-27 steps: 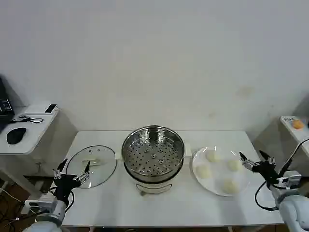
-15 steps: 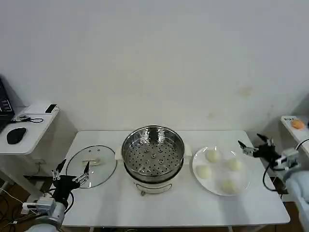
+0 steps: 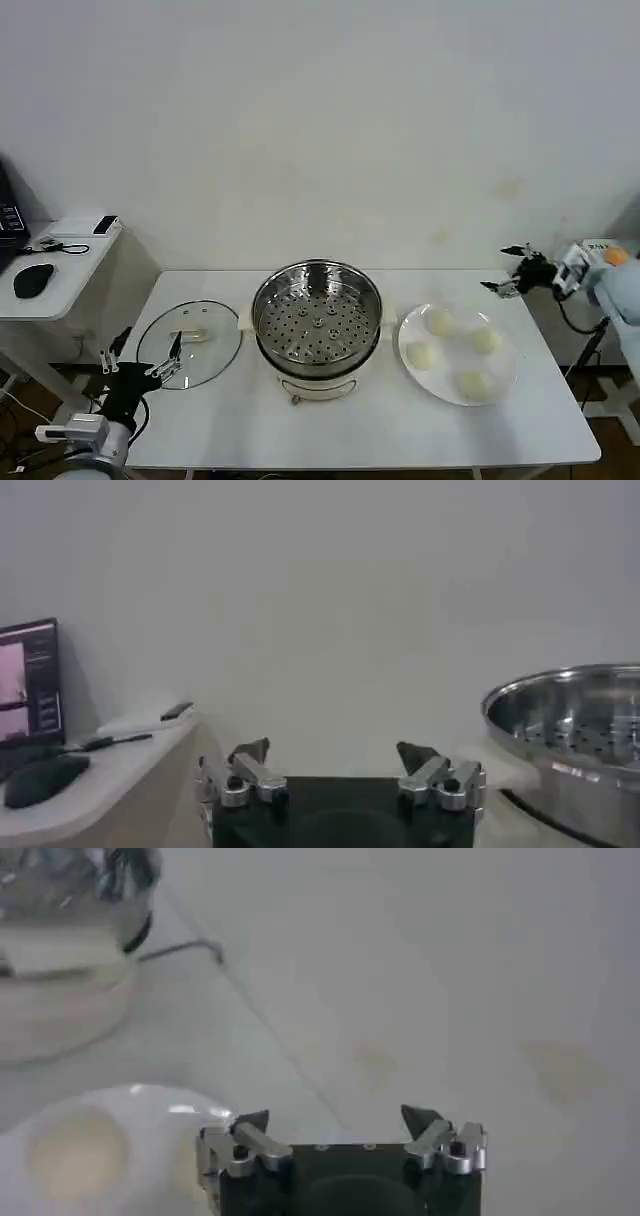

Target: Take steamed baozi put them in steamer then cover it.

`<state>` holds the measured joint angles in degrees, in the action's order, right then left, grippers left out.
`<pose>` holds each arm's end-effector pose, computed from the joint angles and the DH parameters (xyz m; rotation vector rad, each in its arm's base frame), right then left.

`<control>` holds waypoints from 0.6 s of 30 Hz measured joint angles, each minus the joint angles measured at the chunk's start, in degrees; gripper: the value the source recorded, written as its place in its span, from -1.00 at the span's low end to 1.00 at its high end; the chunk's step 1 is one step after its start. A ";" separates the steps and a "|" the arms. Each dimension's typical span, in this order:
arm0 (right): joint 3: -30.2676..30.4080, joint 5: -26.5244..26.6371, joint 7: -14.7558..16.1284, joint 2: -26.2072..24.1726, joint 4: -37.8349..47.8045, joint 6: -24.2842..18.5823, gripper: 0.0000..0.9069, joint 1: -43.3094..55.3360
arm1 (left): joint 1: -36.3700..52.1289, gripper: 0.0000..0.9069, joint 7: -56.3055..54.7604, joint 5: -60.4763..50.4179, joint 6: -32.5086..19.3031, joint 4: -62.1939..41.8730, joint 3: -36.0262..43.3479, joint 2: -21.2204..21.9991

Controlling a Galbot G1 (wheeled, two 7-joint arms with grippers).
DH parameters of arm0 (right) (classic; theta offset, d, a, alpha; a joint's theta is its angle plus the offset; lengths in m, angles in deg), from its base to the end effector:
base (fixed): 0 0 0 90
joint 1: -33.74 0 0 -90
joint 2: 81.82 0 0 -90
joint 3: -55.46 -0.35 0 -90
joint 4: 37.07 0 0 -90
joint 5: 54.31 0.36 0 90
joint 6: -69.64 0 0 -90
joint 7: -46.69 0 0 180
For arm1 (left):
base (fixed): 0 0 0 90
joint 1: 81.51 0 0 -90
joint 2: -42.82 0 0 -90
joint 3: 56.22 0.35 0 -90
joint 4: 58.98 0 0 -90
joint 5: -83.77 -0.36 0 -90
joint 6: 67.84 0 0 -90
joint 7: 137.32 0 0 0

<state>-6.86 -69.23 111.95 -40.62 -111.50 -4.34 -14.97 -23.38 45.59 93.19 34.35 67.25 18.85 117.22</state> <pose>0.5049 -0.2299 -0.1095 0.9669 -1.9567 1.2214 0.1791 0.1090 -0.2433 0.0371 -3.0250 -0.2975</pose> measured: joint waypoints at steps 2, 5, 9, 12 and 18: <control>3.76 -1.70 1.78 1.00 2.43 -1.61 1.00 2.90 | 0.02 1.00 0.15 -0.31 0.00 0.37 0.12 0.30; 8.33 -3.51 4.06 2.56 6.36 -5.09 1.00 6.26 | -0.17 1.00 0.41 -0.81 0.02 0.95 0.23 0.64; 12.25 -5.88 6.10 4.66 10.94 -8.46 1.00 8.81 | -0.64 1.00 0.35 -1.01 -0.01 1.69 -0.05 0.96; 13.97 -7.71 7.05 6.13 13.71 -10.32 1.00 9.76 | -1.07 1.00 0.16 -1.08 -0.07 2.16 -0.38 1.24; 14.97 -11.07 7.32 8.98 17.99 -12.80 1.00 10.18 | -1.71 1.00 0.48 -1.29 0.07 3.25 -0.94 1.18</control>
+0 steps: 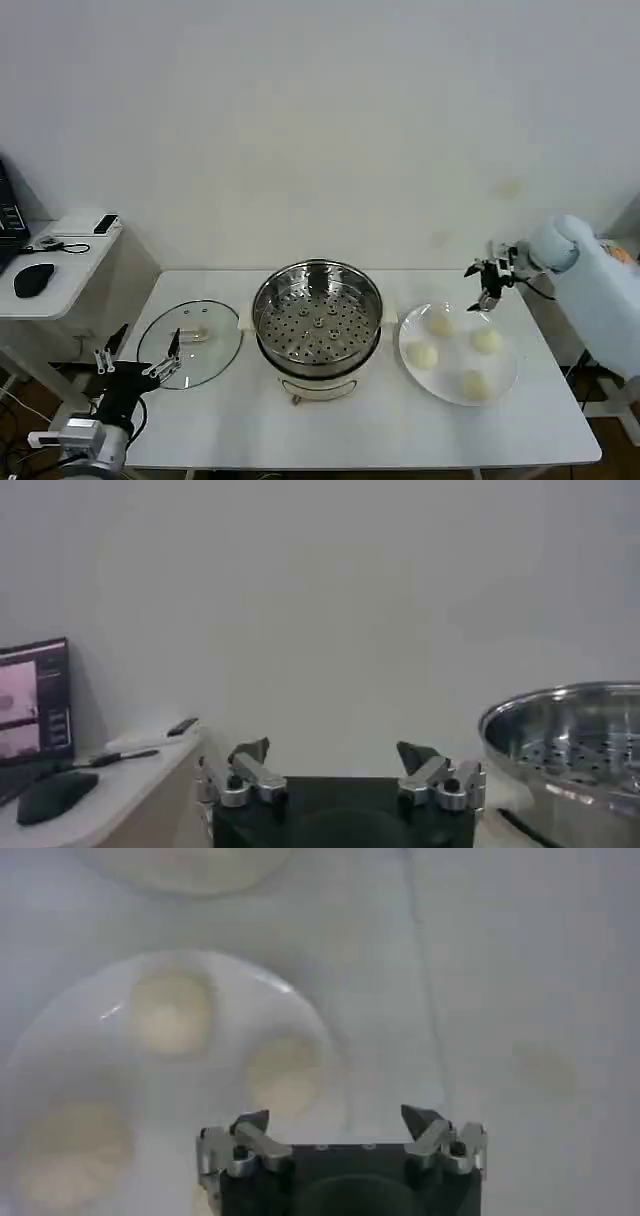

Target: Take steamed baozi put them in steamer then cover it.

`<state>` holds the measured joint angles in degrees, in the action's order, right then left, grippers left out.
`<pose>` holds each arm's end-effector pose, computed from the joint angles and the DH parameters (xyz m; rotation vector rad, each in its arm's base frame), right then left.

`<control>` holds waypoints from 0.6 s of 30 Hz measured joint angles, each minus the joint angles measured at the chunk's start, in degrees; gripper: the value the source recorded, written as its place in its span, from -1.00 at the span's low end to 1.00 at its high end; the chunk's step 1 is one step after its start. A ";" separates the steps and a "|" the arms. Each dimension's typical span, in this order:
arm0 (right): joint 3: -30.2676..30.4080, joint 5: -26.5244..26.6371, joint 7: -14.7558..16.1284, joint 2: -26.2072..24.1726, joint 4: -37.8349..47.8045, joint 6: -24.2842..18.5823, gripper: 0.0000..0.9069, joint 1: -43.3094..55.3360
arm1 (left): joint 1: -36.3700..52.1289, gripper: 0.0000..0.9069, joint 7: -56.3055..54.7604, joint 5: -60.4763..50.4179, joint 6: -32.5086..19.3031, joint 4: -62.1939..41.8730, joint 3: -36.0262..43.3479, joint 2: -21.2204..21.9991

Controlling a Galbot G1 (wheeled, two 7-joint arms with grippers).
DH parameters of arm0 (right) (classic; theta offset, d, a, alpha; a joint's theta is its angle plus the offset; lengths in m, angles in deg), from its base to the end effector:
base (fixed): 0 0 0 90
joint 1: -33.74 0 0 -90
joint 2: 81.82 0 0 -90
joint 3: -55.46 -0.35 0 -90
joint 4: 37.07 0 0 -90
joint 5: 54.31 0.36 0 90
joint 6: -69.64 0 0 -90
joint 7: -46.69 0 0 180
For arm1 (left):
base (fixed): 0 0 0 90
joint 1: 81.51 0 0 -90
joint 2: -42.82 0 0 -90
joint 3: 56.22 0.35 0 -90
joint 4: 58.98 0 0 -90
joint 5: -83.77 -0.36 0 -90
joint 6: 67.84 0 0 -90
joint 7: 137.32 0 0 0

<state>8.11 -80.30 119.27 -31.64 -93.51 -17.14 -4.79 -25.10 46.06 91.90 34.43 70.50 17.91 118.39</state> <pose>0.5691 -0.1955 -0.1711 1.1732 -1.5323 1.3409 0.1682 0.1038 -0.2298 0.0415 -3.0453 -0.3263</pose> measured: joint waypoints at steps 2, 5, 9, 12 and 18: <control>0.01 -0.74 -0.18 0.95 1.11 -0.31 1.00 -0.11 | 0.06 1.00 0.13 -0.02 0.18 0.43 -0.18 -0.05; 0.01 -1.79 -0.61 2.17 2.63 -0.59 1.00 -0.35 | 0.15 1.00 0.15 -0.08 0.30 0.71 -0.24 -0.02; -0.08 -2.88 -1.25 3.69 4.26 -0.89 1.00 -0.86 | 0.12 1.00 0.16 -0.38 0.33 0.71 0.03 -0.03; -0.13 -3.47 -1.75 4.63 5.19 -1.06 1.00 -1.18 | 0.08 1.00 0.16 -0.42 0.33 0.60 0.14 0.02; -0.22 -4.50 -3.13 6.27 6.82 -1.39 1.00 -1.69 | -0.02 1.00 -0.07 -0.41 0.21 0.01 0.20 -0.06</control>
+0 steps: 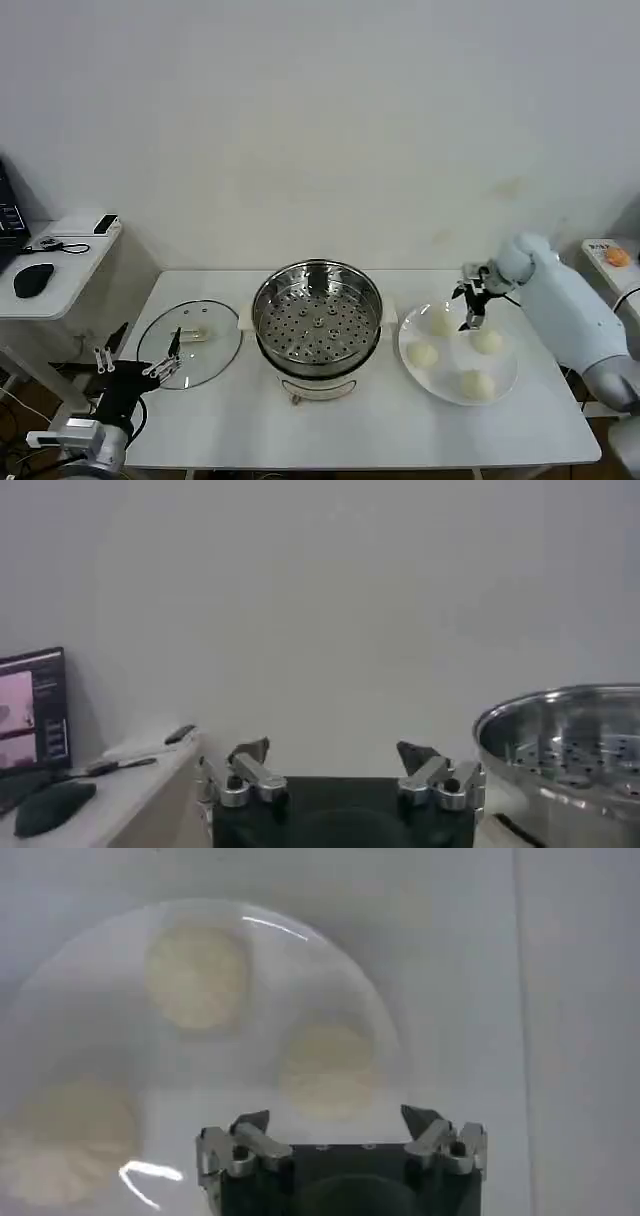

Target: Take steamed baozi put them in steamer then cover it.

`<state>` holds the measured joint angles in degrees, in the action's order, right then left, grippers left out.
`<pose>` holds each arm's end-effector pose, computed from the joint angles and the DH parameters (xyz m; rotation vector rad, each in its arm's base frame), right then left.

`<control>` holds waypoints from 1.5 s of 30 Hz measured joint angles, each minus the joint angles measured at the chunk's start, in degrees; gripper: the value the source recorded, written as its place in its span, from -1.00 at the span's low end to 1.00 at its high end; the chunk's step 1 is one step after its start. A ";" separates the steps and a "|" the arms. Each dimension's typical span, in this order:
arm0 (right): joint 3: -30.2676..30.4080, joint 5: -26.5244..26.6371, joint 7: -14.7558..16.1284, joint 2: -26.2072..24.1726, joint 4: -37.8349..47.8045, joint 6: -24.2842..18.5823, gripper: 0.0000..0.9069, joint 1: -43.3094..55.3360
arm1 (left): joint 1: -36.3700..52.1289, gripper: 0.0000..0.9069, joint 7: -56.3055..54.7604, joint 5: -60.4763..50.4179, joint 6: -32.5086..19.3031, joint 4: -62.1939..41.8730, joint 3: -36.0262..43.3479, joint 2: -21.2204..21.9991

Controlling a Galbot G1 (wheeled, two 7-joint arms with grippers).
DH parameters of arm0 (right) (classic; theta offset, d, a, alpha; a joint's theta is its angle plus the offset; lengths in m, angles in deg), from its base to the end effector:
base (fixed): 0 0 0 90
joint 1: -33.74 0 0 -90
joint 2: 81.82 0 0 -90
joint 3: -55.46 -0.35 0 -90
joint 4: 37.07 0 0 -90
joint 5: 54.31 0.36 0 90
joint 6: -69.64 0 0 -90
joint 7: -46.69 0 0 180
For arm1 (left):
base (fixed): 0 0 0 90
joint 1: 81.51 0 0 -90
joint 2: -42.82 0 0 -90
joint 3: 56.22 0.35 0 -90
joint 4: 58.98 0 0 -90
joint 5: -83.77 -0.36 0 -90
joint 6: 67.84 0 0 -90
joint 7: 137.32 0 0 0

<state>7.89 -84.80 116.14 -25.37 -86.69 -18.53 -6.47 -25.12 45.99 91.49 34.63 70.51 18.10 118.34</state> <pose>0.5800 -0.1681 -0.2252 1.1885 -1.4933 1.3283 0.1683 0.1030 -0.2300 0.0407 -3.0400 -0.3349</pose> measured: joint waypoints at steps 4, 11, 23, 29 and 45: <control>-0.02 -0.69 -0.94 0.76 0.73 -0.18 1.00 -0.02 | 0.00 1.00 -0.02 0.06 -0.08 -0.31 0.08 -0.05; -0.09 -1.54 -2.30 1.72 1.24 0.09 1.00 -0.48 | 0.10 1.00 0.03 0.05 -0.15 -0.62 0.20 -0.11; -0.33 -2.36 -3.56 1.75 1.57 0.42 1.00 -1.51 | -0.03 1.00 0.21 0.01 -0.37 -1.19 0.33 -0.22; -0.66 -2.40 -4.54 1.82 1.83 0.75 0.53 -1.67 | 0.27 1.00 0.21 -0.08 -0.37 -1.63 0.57 -0.21; -0.60 -0.05 -4.88 -0.05 -0.80 2.15 0.53 -0.66 | 0.67 1.00 0.19 -0.26 -0.42 -2.85 0.95 -0.40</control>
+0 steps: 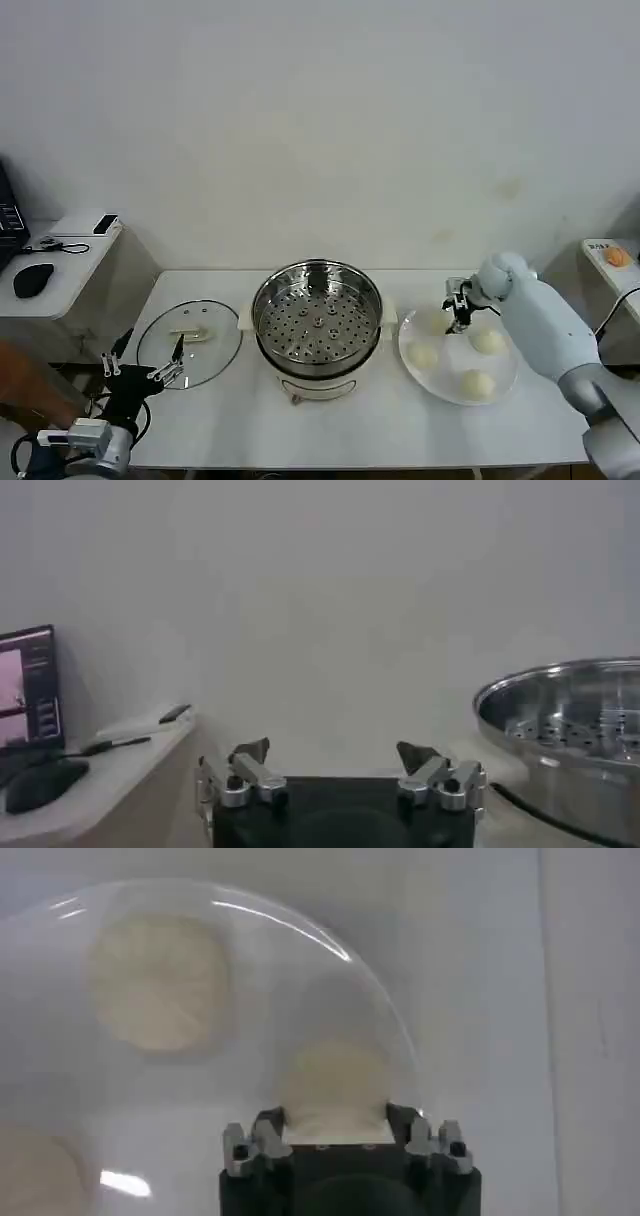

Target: Take steamed baozi put them in steamer then cover it.

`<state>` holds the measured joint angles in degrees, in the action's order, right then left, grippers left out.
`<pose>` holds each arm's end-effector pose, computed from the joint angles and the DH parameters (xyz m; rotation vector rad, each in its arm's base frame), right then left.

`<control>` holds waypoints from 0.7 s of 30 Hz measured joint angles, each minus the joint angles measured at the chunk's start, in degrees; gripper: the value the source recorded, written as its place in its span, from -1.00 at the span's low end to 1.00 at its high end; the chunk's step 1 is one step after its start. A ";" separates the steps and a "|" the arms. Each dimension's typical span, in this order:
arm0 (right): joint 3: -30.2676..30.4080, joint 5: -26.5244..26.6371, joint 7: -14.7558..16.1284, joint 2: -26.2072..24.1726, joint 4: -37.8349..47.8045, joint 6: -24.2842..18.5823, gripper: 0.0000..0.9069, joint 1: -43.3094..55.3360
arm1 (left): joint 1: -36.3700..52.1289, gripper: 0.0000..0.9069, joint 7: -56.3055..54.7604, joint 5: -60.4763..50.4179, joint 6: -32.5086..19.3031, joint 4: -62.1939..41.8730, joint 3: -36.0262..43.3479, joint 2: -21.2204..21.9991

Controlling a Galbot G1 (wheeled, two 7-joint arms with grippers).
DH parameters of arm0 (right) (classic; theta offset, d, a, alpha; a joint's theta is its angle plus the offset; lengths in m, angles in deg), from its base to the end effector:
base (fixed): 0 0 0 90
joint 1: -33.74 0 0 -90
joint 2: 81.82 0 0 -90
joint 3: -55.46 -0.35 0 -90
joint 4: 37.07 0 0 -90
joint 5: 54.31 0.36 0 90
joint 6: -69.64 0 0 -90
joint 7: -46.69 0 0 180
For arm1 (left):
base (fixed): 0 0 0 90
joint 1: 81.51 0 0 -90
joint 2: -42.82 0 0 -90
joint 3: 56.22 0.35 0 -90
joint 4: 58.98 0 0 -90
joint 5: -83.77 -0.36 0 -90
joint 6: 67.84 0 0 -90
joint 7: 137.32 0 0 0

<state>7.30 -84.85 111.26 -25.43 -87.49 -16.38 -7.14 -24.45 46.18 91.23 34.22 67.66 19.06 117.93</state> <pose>0.5776 -0.1666 -0.2266 1.1087 -1.5713 1.3598 0.1737 0.1057 -0.2457 0.0281 -3.0084 -0.3288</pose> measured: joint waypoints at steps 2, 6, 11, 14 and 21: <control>0.59 1.13 0.29 -0.91 -1.40 0.39 0.53 0.78 | 0.06 1.00 0.00 -0.03 0.00 -0.17 0.08 -0.02; 2.57 4.21 1.14 -2.49 -4.39 1.40 0.53 3.31 | 0.27 1.00 0.03 -0.11 0.00 -0.26 0.27 -0.06; 6.20 9.18 1.99 -3.10 -7.82 2.93 0.53 8.66 | 0.79 1.00 0.02 -0.55 0.32 -0.64 0.51 0.07; 8.87 12.23 2.50 -2.97 -9.49 3.93 0.53 12.32 | 0.96 1.00 -0.10 -0.90 0.45 -1.00 0.61 0.19; 14.90 18.26 3.55 -0.71 -10.52 4.70 0.53 20.40 | 0.18 1.00 -0.21 -1.23 0.48 -0.71 0.73 0.07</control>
<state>22.20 -66.59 114.81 -26.14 -98.01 -11.68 13.26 -24.27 45.97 89.99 34.69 66.95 19.79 118.00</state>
